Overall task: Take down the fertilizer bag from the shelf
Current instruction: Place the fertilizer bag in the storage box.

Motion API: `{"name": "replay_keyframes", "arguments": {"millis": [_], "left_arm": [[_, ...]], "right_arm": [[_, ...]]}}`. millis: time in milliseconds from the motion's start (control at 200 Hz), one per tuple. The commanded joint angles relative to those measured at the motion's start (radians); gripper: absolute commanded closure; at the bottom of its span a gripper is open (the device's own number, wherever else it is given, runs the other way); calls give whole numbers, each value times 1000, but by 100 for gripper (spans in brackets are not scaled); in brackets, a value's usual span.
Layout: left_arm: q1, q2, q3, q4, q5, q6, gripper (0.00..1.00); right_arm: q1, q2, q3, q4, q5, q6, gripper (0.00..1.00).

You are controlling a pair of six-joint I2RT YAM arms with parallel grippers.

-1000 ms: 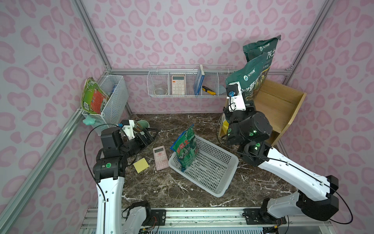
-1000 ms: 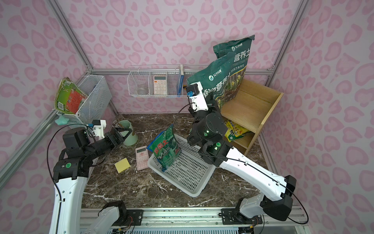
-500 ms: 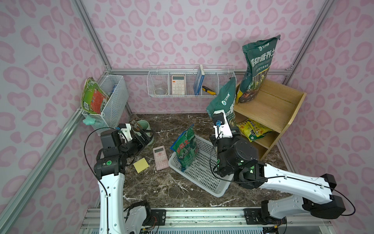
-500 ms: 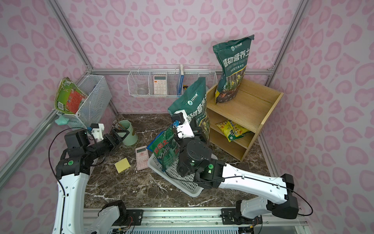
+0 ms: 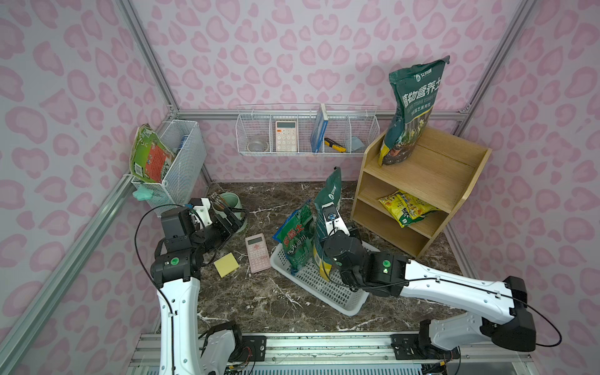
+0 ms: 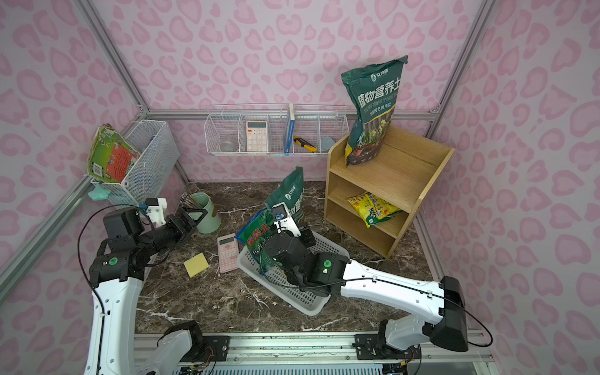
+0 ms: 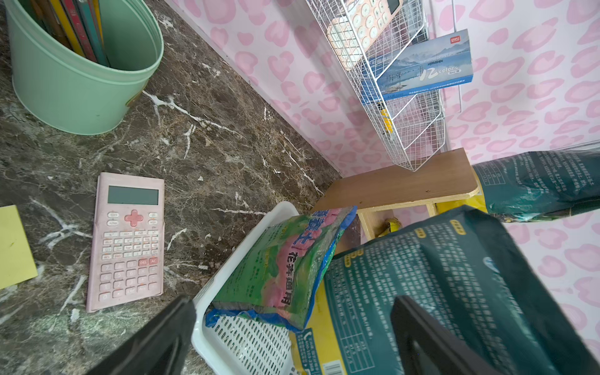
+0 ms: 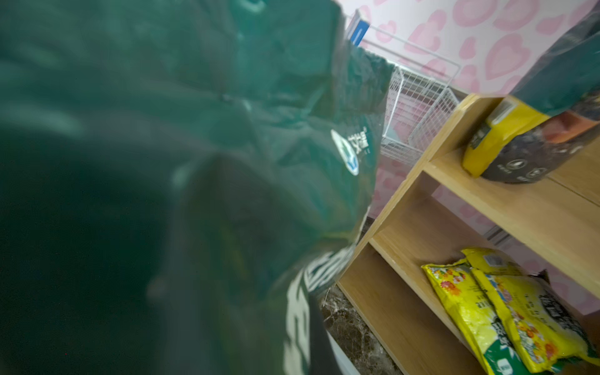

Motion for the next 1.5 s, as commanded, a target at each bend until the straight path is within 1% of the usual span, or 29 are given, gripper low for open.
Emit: {"name": "replay_keyframes", "arguments": {"millis": [0,175,385,455,810,950,1060,1215,1340,1440,1500], "left_arm": [[1,-6,-1,13,7,17,1],[1,-10,-3,15,7,15,1],[1,-15,-3,15,7,17,1],[1,-15,-3,14,7,16,1],[1,-23,-3,15,7,15,1],[1,-24,-3,15,7,15,1],[2,-25,-4,15,7,15,1],[2,-30,-4,15,4,17,1],[1,-31,-6,15,2,17,1],[1,-33,-7,15,2,17,1],[1,-32,-8,14,2,18,1]], "right_arm": [[-17,17,-23,101,-20,91,100],[-43,80,-48,136,-29,123,100],[-85,135,-44,153,-19,247,100],[-89,155,-47,182,-15,263,100],[-92,266,6,220,95,436,100],[-109,294,57,147,130,556,100],[-117,292,55,166,137,582,100],[-103,284,30,244,138,544,100],[-43,300,-38,432,181,396,100],[17,360,-52,574,263,232,100],[40,402,-50,627,273,169,100]]}}
